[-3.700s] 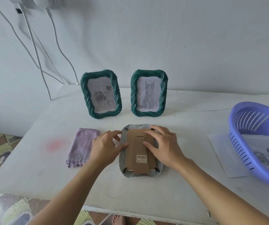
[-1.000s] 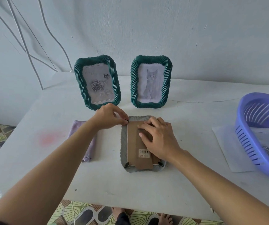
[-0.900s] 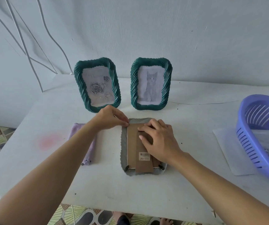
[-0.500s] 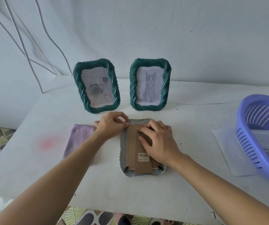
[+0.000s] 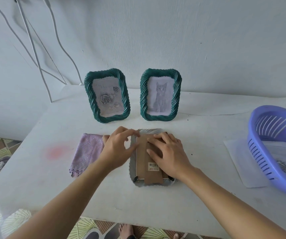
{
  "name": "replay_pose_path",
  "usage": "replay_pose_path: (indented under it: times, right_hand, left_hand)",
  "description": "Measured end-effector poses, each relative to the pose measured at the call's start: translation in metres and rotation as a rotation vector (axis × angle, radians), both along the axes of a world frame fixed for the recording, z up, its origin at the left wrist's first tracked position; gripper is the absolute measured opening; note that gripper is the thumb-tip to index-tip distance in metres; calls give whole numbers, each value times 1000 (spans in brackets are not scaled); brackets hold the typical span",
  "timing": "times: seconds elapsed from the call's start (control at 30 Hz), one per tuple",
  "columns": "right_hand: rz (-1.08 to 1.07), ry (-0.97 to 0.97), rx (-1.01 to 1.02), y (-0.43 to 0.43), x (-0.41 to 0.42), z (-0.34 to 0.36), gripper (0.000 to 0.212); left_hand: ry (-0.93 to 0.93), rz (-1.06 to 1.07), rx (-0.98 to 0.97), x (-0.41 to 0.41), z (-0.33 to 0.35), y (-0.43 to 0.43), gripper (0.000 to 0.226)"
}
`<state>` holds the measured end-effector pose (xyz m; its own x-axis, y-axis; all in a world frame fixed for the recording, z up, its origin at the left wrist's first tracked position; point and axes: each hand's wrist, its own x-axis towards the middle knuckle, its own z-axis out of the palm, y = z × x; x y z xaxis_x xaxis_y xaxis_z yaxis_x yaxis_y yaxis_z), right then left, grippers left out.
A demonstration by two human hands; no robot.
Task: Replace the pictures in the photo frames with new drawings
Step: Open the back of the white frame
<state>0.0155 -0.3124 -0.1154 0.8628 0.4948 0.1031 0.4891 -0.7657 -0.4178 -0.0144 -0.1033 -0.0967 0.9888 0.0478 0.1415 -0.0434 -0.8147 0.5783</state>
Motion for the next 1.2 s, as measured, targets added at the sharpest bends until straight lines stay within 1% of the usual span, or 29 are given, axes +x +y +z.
replay_pose_path:
  times: [0.07, 0.13, 0.27, 0.37, 0.5, 0.73, 0.93, 1.2]
  right_hand:
    - [30, 40, -21, -4, -4, 1, 58]
    - [48, 53, -33, -6, -8, 1, 65]
    - [59, 45, -21, -5, -10, -3, 67]
    - [60, 69, -32, -6, -10, -6, 71]
    - [64, 57, -26, -6, -10, -11, 75]
    - [74, 37, -32, -7, -8, -12, 77]
    - [73, 27, -27, -6, -7, -15, 79]
    - [75, 8, -18, -8, -7, -15, 77]
  left_hand:
    - [-42, -37, -9, -25, 2, -1, 11]
    - [-52, -84, 9, -49, -2, 0, 15]
    - [-66, -109, 57, -84, -17, 2, 28]
    - [-108, -97, 49, -95, -21, -1, 31]
    - [-143, -75, -13, -99, -23, -7, 28]
    - [-192, -113, -35, -97, -28, -7, 22]
    - [-127, -163, -90, -93, -28, -2, 20]
    - [-90, -310, -66, -79, -23, 8, 19]
